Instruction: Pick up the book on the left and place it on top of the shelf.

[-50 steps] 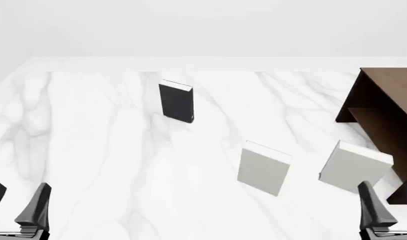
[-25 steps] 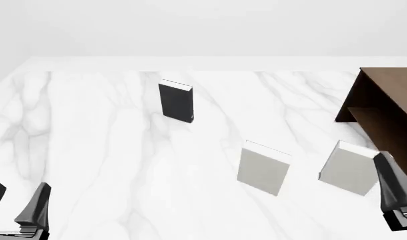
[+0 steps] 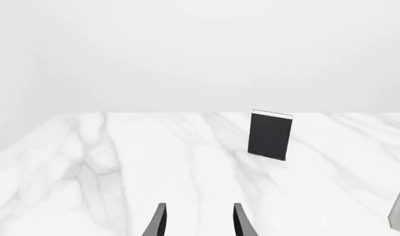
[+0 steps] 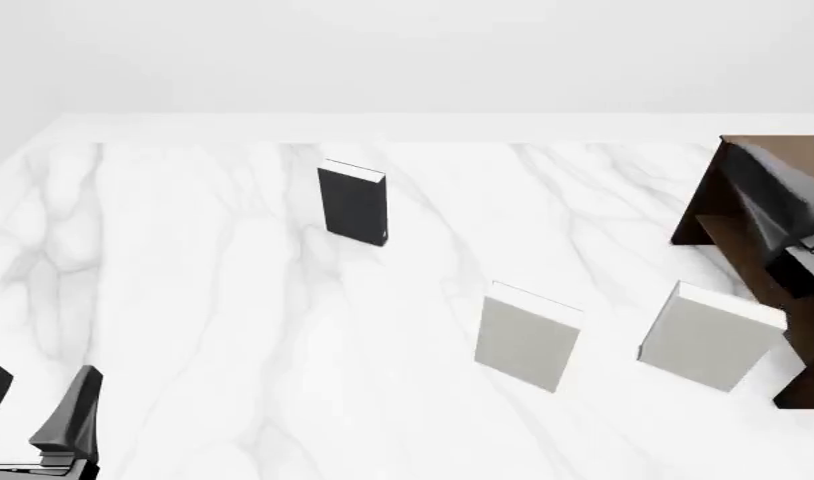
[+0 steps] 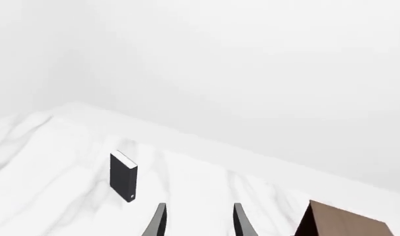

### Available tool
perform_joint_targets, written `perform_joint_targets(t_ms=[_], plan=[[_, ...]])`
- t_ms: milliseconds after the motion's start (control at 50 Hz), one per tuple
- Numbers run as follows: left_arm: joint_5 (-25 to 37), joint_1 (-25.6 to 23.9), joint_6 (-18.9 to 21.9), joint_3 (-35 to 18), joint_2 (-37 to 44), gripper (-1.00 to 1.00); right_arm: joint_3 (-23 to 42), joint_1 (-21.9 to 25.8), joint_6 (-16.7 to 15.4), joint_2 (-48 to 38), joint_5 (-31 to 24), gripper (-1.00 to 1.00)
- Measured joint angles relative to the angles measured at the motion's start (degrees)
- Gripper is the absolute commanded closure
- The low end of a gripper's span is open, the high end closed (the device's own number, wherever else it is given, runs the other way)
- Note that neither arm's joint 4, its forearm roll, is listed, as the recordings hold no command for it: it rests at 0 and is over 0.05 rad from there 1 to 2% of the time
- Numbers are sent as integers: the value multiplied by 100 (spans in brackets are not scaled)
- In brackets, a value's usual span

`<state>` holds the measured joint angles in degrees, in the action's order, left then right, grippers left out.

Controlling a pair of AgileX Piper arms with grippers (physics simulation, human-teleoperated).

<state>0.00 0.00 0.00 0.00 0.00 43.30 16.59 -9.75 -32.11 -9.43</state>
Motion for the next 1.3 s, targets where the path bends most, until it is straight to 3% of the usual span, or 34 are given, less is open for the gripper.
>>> perform_joint_targets(t_ms=[440, 1300], plan=[[0, 0, 0, 0, 0, -100, 1095, 405, -241, -1261, -340, -100], [0, 0, 0, 0, 0, -100, 1645, 977, -34, -3077, -45, -100]])
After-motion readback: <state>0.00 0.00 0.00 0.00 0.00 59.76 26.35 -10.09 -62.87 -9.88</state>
